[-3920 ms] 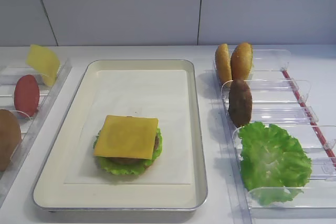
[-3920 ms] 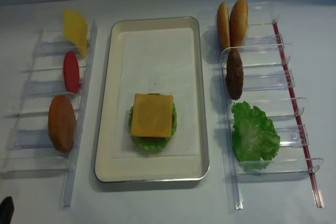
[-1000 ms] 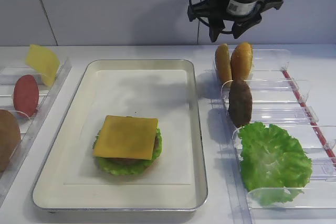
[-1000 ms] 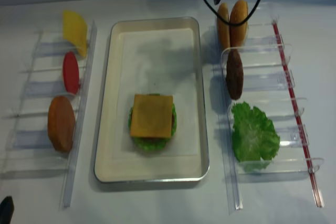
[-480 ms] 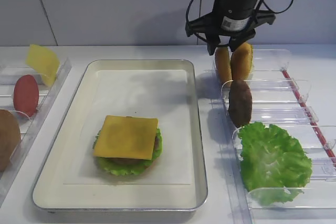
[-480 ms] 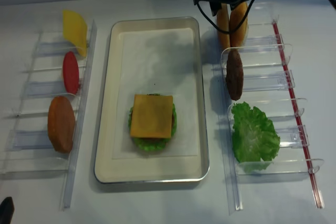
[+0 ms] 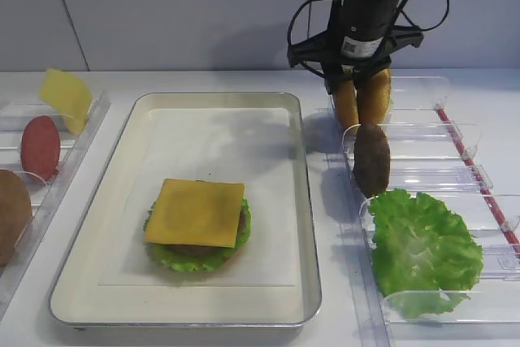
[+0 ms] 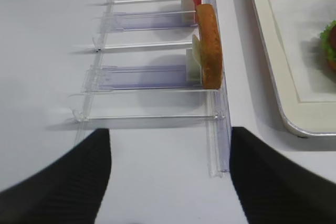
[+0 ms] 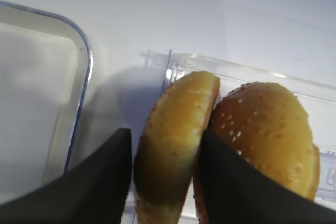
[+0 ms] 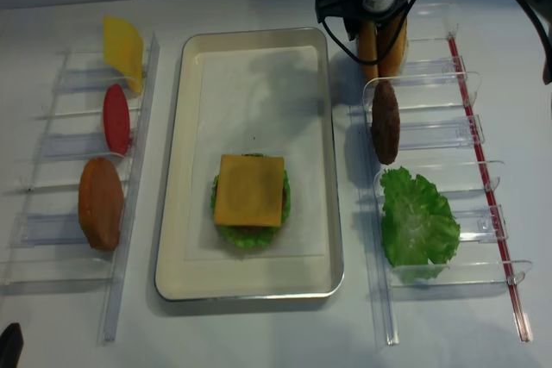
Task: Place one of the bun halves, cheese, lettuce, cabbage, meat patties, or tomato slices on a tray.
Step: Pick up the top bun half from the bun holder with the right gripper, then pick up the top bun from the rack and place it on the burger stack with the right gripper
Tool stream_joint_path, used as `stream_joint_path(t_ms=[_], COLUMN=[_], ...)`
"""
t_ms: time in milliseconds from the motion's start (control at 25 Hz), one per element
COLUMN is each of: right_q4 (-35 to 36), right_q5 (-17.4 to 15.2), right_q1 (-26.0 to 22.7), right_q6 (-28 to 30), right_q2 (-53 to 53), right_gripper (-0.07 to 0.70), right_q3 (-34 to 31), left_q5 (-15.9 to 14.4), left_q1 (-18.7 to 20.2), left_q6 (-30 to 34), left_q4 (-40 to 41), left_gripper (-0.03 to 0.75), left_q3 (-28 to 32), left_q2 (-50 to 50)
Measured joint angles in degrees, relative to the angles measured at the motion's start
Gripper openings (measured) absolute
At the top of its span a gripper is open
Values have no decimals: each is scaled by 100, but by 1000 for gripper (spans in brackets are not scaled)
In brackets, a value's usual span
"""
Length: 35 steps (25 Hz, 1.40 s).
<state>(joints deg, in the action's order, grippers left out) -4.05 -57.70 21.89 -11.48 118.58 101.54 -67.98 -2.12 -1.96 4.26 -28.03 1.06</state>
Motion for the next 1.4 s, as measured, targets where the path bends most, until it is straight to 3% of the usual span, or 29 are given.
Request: stream_joint_path(t_ms=[280,680,840,1080,1240,1400], right_q4=[-26,-26,45,82,97,473], right_q5=[0,-52,-458,-1255,-1365,-1417], right_q1=[0,0,0,13,13,13], right_q6=[-152,-160,-164,-153,-34,217], right_q2=[0,0,0,0,0,-163], right_gripper=[296,286,286,286,282,281], right_q3=[0,14,352,1490,2110,2194], left_q5=[0,0,0,0,0,0], left_q1=[0,0,0,0,0,0], left_q6=[0,0,0,0,0,0], left_q4=[0,0,0,0,0,0], left_gripper=[483,483,483,483,483,483], left_q3=[0,0,0,0,0,0], left_q2=[0,0,0,0,0,0])
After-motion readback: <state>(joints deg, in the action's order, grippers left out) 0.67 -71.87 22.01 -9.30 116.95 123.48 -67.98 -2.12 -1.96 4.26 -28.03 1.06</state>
